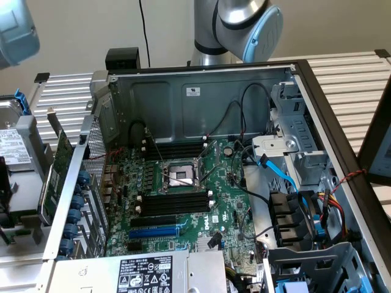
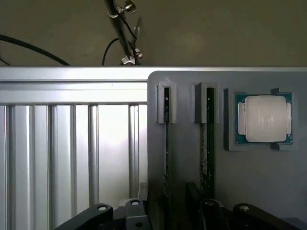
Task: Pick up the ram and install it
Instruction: 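Pick up the ram and move it above insertion slot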
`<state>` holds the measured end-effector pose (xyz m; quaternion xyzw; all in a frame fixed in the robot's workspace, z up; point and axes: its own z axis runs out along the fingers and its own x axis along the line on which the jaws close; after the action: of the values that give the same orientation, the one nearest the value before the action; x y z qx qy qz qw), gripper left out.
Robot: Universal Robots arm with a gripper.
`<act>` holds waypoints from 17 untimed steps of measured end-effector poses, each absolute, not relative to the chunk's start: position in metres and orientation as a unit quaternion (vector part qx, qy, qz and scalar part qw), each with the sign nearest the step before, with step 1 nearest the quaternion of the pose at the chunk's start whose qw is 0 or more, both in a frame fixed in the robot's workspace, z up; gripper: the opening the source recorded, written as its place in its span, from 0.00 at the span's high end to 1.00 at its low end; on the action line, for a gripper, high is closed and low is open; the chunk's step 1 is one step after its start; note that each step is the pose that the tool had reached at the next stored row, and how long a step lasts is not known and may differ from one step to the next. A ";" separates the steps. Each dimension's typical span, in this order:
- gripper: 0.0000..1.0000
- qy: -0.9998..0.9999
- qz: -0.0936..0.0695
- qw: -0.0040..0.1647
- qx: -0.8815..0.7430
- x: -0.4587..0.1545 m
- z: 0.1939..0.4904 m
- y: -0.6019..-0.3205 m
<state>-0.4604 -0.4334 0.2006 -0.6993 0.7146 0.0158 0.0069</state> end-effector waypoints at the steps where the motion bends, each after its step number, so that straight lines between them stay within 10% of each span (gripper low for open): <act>1: 0.64 0.715 0.016 0.007 -0.699 -0.460 0.200 -0.433; 6: 0.88 0.715 0.016 0.007 -0.699 -0.460 0.200 -0.434; 17: 0.88 0.715 0.016 0.007 -0.699 -0.460 0.248 -0.436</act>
<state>-0.4605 -0.4359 0.2484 -0.6993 0.7146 0.0162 0.0071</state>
